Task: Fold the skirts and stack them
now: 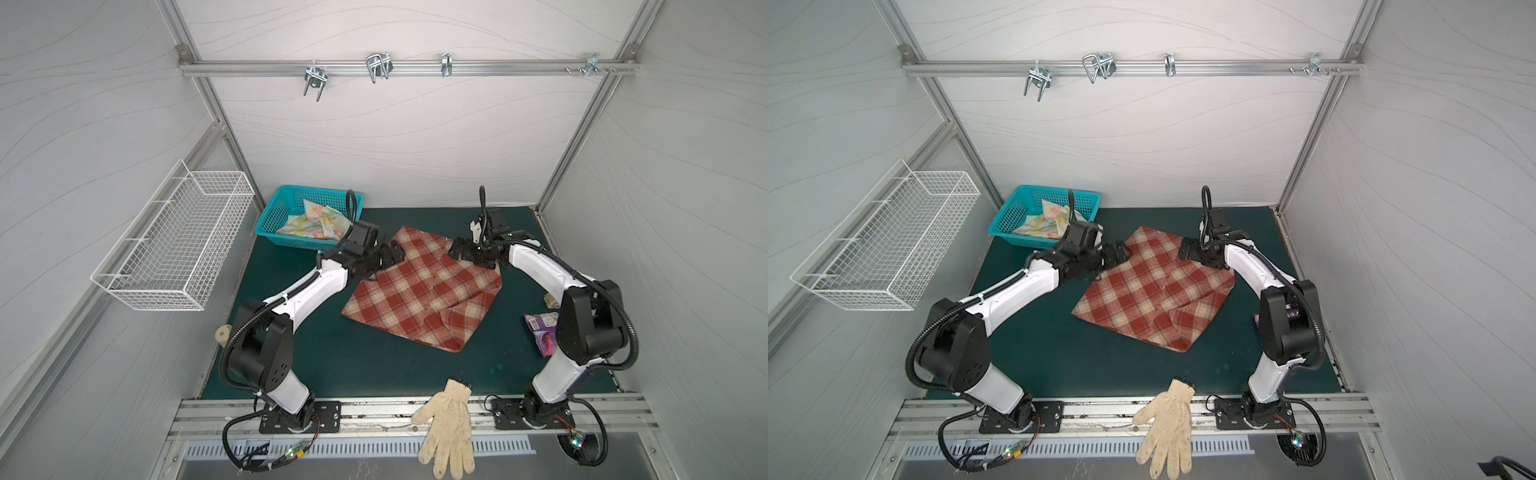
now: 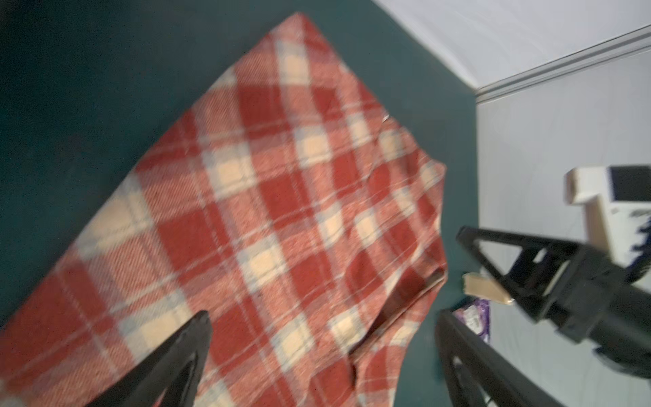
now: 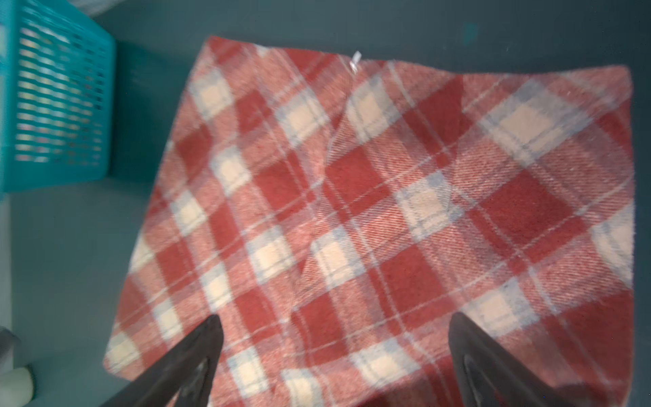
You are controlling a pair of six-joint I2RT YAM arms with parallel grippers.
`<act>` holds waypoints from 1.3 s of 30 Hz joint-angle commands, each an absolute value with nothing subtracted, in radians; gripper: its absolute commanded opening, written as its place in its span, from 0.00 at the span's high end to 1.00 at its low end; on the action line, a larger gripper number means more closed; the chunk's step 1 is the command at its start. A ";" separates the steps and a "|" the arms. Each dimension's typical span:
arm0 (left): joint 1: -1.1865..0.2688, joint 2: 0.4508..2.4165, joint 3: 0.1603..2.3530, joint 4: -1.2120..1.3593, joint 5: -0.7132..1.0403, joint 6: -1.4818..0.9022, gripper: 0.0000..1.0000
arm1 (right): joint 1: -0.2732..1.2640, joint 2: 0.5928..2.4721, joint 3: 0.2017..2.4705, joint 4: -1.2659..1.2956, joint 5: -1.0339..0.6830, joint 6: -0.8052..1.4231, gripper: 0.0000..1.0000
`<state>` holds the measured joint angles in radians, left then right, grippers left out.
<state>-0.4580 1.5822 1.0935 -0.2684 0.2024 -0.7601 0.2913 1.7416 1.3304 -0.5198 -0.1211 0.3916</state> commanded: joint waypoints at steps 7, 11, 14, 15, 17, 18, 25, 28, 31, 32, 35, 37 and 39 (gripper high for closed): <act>-0.468 1.671 0.980 -0.178 0.194 -0.795 0.01 | 0.275 1.698 1.125 -0.452 -0.194 0.397 0.01; -0.466 1.797 1.067 -0.231 0.195 -0.764 0.01 | 0.289 1.659 1.018 -0.403 -0.200 0.419 0.01; -0.465 1.883 1.120 -0.244 0.185 -0.757 0.01 | 0.300 1.649 0.958 -0.369 -0.222 0.435 0.01; -0.465 1.910 1.141 -0.250 0.179 -0.753 0.01 | 0.308 1.645 0.941 -0.362 -0.228 0.441 0.01; -0.465 1.959 1.197 -0.280 0.153 -0.733 0.01 | 0.333 1.629 0.907 -0.349 -0.230 0.451 0.01; -0.465 1.988 1.229 -0.294 0.152 -0.730 0.01 | 0.356 1.614 0.881 -0.333 -0.237 0.467 0.01; -0.465 2.207 1.509 -0.413 0.147 -0.701 0.01 | 0.552 1.527 0.784 -0.253 -0.221 0.617 0.01; -0.467 2.280 1.627 -0.452 0.149 -0.698 0.01 | 0.631 1.526 0.766 -0.224 -0.207 0.665 0.01; -0.474 2.341 1.746 -0.501 0.153 -0.684 0.01 | 0.692 1.546 0.765 -0.200 -0.205 0.701 0.01; -0.475 2.355 1.776 -0.512 0.155 -0.677 0.01 | 0.709 1.552 0.770 -0.196 -0.204 0.710 0.01; -0.479 2.401 1.895 -0.555 0.169 -0.663 0.01 | 0.772 1.563 0.782 -0.182 -0.196 0.743 0.01; -0.481 2.421 1.956 -0.578 0.176 -0.652 0.01 | 0.810 1.564 0.798 -0.186 -0.177 0.751 0.01; -0.482 2.433 2.003 -0.594 0.195 -0.640 0.01 | 0.838 1.563 0.825 -0.206 -0.162 0.749 0.01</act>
<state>-0.4736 2.3764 1.9495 -0.4957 0.1738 -0.6716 0.8001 1.5482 0.7898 -0.1852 -0.1822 0.7082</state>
